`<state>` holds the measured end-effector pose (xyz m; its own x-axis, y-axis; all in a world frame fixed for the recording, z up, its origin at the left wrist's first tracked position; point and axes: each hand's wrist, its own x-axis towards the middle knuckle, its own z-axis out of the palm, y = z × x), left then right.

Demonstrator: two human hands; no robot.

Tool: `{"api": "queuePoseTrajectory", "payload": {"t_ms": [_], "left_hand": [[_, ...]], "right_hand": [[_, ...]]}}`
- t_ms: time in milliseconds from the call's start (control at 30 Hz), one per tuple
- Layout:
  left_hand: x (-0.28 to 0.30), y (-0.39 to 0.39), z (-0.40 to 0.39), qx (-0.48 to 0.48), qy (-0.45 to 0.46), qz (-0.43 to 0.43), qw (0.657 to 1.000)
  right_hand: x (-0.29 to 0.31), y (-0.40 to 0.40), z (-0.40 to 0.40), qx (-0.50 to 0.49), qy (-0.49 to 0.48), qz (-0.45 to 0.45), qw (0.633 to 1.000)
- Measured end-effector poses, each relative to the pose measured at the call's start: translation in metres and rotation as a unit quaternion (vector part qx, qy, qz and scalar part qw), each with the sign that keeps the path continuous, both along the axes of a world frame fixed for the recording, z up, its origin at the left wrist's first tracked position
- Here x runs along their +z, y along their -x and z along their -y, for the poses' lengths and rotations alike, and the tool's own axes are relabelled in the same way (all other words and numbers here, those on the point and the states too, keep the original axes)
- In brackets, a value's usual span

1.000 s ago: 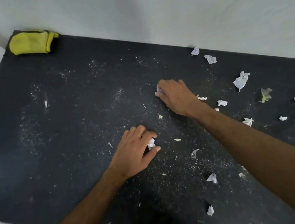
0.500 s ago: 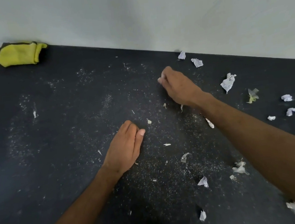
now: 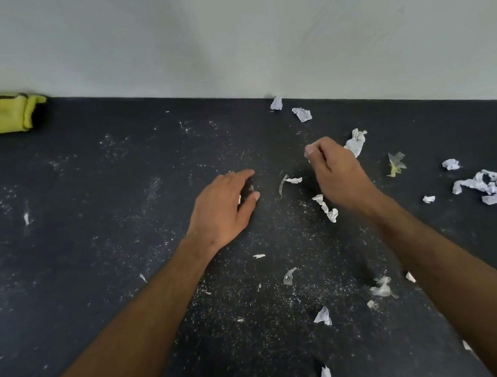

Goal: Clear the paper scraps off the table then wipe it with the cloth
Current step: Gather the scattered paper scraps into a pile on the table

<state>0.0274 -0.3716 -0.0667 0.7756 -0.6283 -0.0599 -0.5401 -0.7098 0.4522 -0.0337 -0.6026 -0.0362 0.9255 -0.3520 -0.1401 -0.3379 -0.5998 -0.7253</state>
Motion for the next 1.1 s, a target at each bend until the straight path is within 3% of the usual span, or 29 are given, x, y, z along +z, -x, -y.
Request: {"api": "queuePoseTrajectory", "payload": {"t_ms": [167, 367, 633, 767, 933, 1100], "left_hand": [[-0.003, -0.003, 0.007, 0.003, 0.011, 0.005, 1.0], [0.0, 0.005, 0.008, 0.014, 0.038, -0.053, 0.998], [0.0, 0.011, 0.031, 0.049, 0.121, -0.086, 0.988], [-0.001, 0.008, 0.033, 0.061, 0.132, -0.077, 0.986], [0.003, 0.005, 0.028, 0.048, 0.107, -0.08, 0.99], [0.007, 0.013, 0.047, -0.013, 0.056, -0.071, 0.996]], "right_hand": [[0.0, 0.012, 0.005, -0.005, -0.019, -0.016, 1.0], [-0.004, 0.013, 0.008, 0.005, -0.037, -0.011, 0.999], [-0.011, 0.011, 0.008, 0.149, 0.155, -0.038, 0.976], [-0.014, 0.007, 0.003, 0.202, 0.191, -0.059, 0.959], [-0.009, 0.008, 0.008, 0.145, 0.188, -0.054, 0.97], [-0.007, 0.019, 0.019, 0.102, 0.112, -0.064, 0.986]]}}
